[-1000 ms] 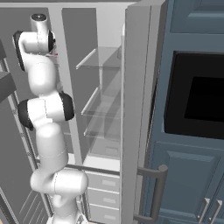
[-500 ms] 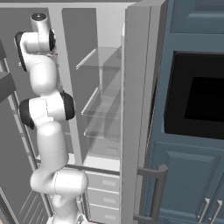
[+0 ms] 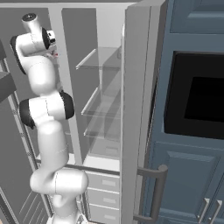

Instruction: There's a fish in the fridge that needs to be moved to the freezer for freezing. Pick up the fish from the fridge, place it on any shelf in the freezer, and close the fridge and freezer doors when done.

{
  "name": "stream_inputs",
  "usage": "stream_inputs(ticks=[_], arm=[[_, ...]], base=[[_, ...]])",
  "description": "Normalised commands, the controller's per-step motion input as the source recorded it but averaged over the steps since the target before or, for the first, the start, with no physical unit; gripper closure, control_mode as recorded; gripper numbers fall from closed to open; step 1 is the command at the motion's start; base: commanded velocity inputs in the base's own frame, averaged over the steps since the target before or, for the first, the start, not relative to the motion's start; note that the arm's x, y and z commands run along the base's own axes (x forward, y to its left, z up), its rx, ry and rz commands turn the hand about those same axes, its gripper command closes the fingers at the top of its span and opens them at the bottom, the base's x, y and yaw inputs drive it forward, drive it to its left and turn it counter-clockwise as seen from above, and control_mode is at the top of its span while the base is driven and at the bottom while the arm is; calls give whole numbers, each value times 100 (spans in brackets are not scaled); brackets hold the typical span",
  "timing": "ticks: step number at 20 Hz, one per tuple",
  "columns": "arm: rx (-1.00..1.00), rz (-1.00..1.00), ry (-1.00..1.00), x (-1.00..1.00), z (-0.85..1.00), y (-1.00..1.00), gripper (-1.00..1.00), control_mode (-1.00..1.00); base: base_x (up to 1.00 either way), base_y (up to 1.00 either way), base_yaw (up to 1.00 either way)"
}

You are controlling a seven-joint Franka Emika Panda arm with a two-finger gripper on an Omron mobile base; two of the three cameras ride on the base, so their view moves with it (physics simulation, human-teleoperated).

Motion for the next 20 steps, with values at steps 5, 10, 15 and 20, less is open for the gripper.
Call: stream_inputs(ticks=[5, 10, 15, 20], arm=[[8, -3, 6, 27, -99, -18, -100, -100], [21, 0, 8, 3, -69, -58, -100, -100], [13, 0, 8, -3, -68, -21, -100, -100], [2, 0, -1, -50, -43, 0, -100, -100]], base=[[0, 0, 0], [0, 0, 0], [0, 0, 0], [0, 0, 0]])
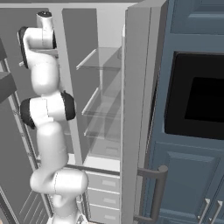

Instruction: There's a fish in the fridge that needs to be moved to the freezer for freezing. Pick up the fish from the fridge, place it on any shelf in the freezer, and close the fridge and freezer doors when done.

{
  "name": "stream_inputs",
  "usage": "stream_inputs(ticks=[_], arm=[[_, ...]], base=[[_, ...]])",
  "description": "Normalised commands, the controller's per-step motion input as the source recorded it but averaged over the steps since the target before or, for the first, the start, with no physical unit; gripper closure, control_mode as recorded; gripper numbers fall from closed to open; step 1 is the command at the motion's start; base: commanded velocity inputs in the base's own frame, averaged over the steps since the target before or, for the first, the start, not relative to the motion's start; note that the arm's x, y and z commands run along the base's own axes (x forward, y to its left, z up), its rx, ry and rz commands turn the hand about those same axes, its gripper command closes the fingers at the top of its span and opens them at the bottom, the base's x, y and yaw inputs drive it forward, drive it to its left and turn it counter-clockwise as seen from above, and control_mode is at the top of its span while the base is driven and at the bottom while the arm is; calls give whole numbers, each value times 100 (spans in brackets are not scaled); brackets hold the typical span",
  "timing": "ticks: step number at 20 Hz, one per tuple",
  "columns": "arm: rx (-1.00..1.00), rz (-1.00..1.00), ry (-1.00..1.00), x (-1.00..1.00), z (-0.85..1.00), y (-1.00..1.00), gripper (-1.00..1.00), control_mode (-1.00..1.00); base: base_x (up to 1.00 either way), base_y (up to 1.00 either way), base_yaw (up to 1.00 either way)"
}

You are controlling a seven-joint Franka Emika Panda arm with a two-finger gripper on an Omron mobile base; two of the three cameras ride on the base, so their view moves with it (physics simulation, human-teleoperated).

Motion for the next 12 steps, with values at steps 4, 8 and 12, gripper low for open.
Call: stream_inputs(ticks=[4, 8, 12], arm=[[0, 0, -11, -92, -14, 0, -100, -100], [1, 0, -16, -95, -7, -4, -100, -100], [4, -2, -8, -73, 0, -21, -100, -100]], base=[[0, 0, 0], [0, 0, 0], [0, 0, 0]])
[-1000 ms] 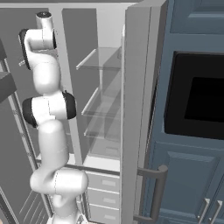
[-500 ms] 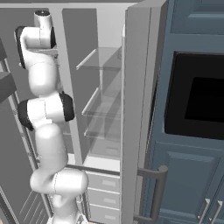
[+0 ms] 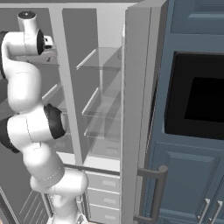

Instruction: There's a fish in the fridge that needs to be moved to the freezer for freezing. Pick up the fish from the fridge, place it on any shelf in the freezer, and close the fridge and freezer doors when done.

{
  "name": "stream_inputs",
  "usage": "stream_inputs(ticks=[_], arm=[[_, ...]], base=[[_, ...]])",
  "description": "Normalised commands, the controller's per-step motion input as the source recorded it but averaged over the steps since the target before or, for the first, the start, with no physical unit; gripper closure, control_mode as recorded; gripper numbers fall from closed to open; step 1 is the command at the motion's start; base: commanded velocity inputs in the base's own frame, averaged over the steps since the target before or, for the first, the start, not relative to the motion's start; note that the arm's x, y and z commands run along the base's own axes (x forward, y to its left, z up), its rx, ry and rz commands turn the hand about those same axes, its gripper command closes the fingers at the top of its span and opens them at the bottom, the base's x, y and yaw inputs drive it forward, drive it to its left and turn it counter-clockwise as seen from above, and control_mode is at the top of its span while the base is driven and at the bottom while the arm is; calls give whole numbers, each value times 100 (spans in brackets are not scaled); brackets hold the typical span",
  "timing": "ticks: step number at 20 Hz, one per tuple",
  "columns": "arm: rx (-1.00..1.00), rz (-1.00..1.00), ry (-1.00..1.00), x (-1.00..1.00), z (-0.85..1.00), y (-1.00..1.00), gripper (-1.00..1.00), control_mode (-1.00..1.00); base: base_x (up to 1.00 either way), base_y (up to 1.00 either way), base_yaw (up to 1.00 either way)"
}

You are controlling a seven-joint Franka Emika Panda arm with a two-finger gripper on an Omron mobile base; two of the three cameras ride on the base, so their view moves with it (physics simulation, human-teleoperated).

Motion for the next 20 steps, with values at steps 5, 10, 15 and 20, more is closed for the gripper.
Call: stream_inputs(ticks=[5, 10, 15, 20], arm=[[3, -8, -4, -67, 0, -39, -100, -100], [2, -9, -1, -59, 0, -45, -100, -100], [2, -9, -5, -73, 0, -35, -100, -100], [2, -11, -4, -57, 0, -40, -100, -100]], base=[[0, 0, 0], [0, 0, 0], [0, 0, 0], [0, 0, 0]])
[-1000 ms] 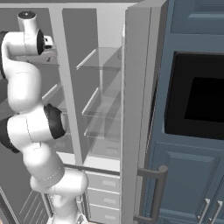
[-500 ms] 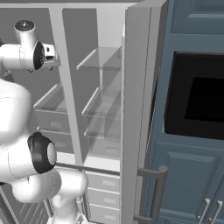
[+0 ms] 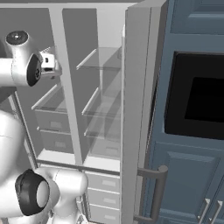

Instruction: There's a fish in the fridge that needs to be moved to the freezer for freezing. Pick up the fish from the fridge, place it on any shelf in the freezer, and close the fridge and freezer doors when done.

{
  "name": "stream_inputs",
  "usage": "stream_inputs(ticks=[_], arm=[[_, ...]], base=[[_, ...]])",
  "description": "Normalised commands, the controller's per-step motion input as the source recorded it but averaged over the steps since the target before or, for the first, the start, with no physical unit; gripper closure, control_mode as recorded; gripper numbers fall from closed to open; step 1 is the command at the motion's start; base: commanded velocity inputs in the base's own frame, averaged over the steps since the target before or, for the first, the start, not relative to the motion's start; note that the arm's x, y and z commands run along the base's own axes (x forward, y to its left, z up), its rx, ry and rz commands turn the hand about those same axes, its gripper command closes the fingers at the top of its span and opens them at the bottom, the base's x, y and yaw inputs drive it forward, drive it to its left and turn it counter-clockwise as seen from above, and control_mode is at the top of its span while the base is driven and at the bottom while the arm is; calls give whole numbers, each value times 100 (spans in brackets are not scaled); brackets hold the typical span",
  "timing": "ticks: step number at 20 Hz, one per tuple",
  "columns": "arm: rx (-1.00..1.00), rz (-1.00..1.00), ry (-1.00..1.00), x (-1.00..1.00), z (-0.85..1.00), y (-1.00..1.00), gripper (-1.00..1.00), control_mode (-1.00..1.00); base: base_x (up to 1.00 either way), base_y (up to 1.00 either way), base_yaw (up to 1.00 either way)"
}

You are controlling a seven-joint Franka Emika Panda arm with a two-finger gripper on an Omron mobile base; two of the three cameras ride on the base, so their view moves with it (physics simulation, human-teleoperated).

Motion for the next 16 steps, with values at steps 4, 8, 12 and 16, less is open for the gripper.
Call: stream_inputs(ticks=[4, 8, 12, 16], arm=[[0, -14, 0, -13, 0, -26, -100, -100], [0, -13, 0, 0, -8, -21, -100, -100], [0, -12, 0, 0, -3, -20, -100, -100], [1, -11, 0, -3, 0, -42, -100, -100]], base=[[0, 0, 0], [0, 0, 0], [0, 0, 0], [0, 0, 0]])
